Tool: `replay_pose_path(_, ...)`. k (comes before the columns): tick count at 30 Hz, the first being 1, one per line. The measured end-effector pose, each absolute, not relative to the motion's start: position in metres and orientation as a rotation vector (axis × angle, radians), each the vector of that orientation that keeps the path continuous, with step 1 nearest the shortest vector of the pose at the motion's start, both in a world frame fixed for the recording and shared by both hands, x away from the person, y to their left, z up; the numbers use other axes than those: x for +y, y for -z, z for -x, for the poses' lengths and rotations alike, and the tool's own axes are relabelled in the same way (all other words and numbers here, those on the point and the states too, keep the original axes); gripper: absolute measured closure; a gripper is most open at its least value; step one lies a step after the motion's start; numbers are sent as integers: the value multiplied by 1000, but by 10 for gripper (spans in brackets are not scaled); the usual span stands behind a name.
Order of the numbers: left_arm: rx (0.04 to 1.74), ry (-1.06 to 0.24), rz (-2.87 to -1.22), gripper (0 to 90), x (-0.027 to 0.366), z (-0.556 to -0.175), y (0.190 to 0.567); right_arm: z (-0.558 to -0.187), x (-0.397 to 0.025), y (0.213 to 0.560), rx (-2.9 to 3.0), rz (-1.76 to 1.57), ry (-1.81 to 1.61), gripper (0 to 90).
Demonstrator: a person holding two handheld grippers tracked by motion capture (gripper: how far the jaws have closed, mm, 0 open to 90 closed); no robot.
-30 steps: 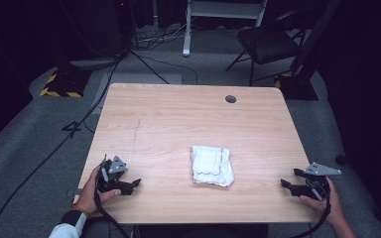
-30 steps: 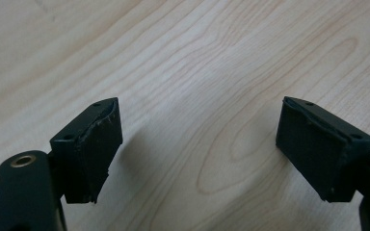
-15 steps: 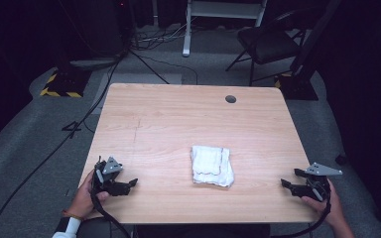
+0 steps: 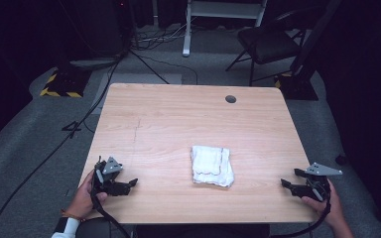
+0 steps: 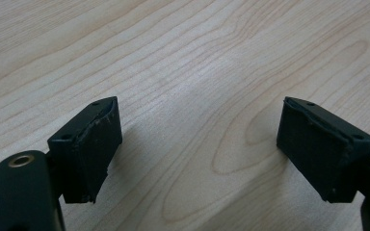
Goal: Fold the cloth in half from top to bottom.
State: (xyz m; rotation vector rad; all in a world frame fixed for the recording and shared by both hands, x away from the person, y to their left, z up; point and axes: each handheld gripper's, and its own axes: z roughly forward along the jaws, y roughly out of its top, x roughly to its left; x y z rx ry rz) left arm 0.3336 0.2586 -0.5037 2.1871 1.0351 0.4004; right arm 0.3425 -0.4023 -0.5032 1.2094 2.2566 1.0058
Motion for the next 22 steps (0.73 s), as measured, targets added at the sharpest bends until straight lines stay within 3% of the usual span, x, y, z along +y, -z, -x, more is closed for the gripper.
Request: replay_pose_path(22, 1034, -397, -2190, 156, 259, -334, 504, -343, -402, 503, 2252, -1217, -1001, 221)
